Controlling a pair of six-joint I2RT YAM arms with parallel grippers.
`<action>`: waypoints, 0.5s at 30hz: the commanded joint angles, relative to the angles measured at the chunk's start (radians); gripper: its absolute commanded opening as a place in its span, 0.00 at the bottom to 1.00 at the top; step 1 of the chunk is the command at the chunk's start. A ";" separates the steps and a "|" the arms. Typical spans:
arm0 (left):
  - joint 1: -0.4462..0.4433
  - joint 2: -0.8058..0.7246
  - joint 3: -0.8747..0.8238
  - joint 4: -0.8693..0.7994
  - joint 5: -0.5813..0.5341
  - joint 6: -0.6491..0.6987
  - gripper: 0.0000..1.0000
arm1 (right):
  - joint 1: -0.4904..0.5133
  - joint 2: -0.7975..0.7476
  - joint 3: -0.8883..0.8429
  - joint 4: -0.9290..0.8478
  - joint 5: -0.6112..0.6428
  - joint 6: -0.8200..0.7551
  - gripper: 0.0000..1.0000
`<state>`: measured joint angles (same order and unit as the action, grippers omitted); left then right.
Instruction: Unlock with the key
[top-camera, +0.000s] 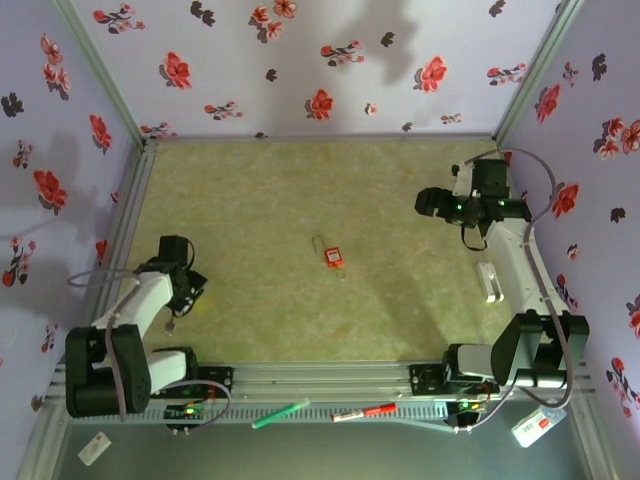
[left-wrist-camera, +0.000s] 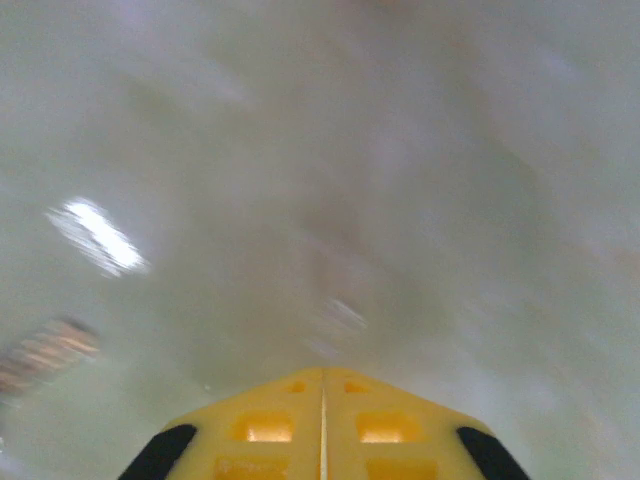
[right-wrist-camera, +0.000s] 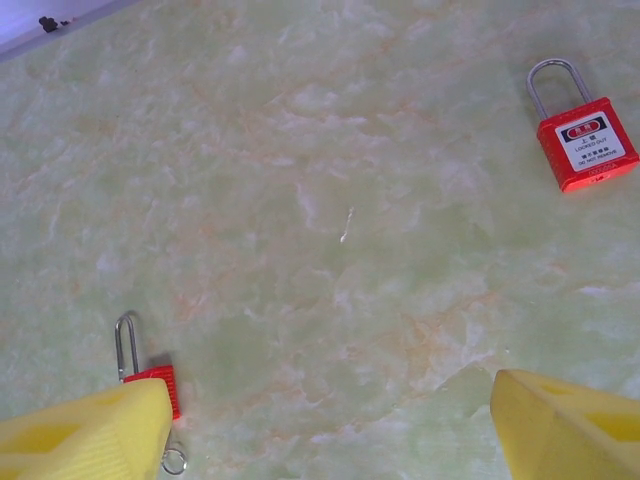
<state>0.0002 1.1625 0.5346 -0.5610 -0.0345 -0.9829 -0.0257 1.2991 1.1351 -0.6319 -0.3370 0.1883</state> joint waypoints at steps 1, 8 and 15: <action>0.013 -0.108 0.053 -0.055 0.150 -0.022 0.20 | 0.003 -0.036 -0.025 0.022 -0.007 0.037 0.84; 0.065 -0.191 0.135 -0.294 0.081 0.085 0.58 | 0.015 -0.105 -0.090 0.074 -0.079 0.085 0.84; 0.177 -0.173 0.137 -0.365 0.077 0.141 0.74 | 0.028 -0.128 -0.074 0.048 -0.124 0.085 0.85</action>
<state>0.1394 0.9741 0.6628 -0.8307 0.0460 -0.8955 -0.0051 1.1904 1.0500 -0.5911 -0.4236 0.2581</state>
